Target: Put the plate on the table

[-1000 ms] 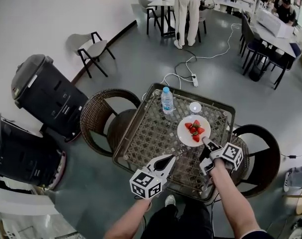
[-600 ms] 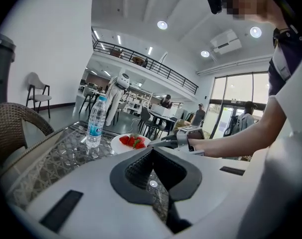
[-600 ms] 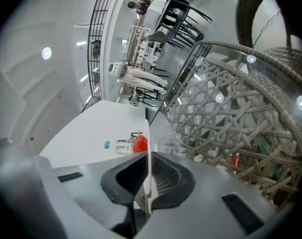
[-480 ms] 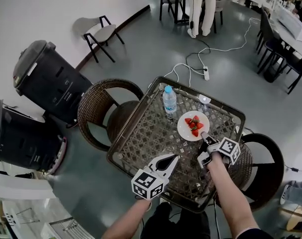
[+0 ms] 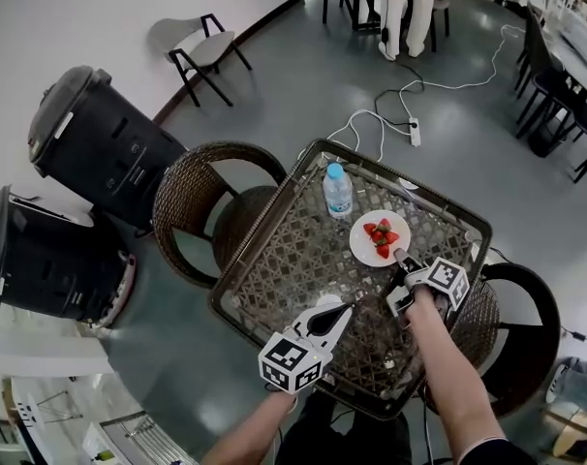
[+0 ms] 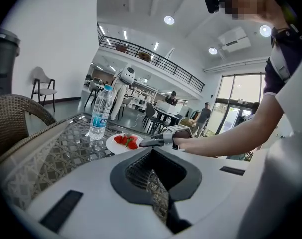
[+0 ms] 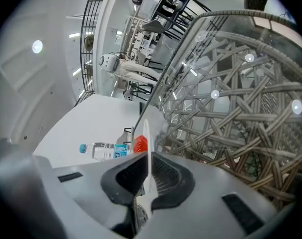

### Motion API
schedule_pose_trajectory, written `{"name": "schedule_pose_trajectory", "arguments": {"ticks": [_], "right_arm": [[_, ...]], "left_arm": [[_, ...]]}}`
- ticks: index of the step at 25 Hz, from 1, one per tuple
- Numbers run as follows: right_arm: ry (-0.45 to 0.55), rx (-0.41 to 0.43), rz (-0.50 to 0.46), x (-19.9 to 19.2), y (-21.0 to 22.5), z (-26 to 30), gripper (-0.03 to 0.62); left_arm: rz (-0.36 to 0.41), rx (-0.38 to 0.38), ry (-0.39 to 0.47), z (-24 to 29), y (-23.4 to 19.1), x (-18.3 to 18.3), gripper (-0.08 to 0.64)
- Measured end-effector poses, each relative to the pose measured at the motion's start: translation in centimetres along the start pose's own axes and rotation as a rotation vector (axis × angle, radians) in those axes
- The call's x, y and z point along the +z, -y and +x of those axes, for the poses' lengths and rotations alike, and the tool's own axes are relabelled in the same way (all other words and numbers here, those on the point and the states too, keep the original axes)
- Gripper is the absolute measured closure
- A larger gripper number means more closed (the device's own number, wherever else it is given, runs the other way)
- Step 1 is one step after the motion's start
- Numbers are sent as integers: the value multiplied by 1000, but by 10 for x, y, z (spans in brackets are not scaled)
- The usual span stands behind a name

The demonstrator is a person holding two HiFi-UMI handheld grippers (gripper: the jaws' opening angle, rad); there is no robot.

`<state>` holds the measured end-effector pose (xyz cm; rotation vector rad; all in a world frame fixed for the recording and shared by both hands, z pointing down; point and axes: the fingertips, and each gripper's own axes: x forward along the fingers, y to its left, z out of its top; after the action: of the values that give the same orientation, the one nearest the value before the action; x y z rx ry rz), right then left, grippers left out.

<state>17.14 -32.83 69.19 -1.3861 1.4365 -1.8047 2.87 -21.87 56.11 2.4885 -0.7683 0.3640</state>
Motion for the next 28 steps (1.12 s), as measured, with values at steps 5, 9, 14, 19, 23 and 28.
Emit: {"name": "schedule_pose_trajectory", "arguments": {"ticks": [5, 9, 14, 19, 23, 28], "right_arm": [[-3, -8, -4, 2, 5, 5, 574], [-12, -22, -13, 1, 9, 9, 574], [-17, -27, -16, 1, 10, 12, 574], [-15, -64, -22, 2, 16, 16, 574], [-6, -127, -83, 6, 21, 18, 574], [-2, -199, -177, 7, 20, 19, 571]], "left_arm": [[-1, -19, -2, 6, 2, -1, 552], [-8, -25, 5, 8, 2, 2, 552], [-20, -21, 10, 5, 2, 1, 552], [-27, -16, 8, -1, -2, -1, 552], [-39, -12, 11, -4, -5, -3, 552], [-46, -12, 13, -6, -4, -4, 552]]}}
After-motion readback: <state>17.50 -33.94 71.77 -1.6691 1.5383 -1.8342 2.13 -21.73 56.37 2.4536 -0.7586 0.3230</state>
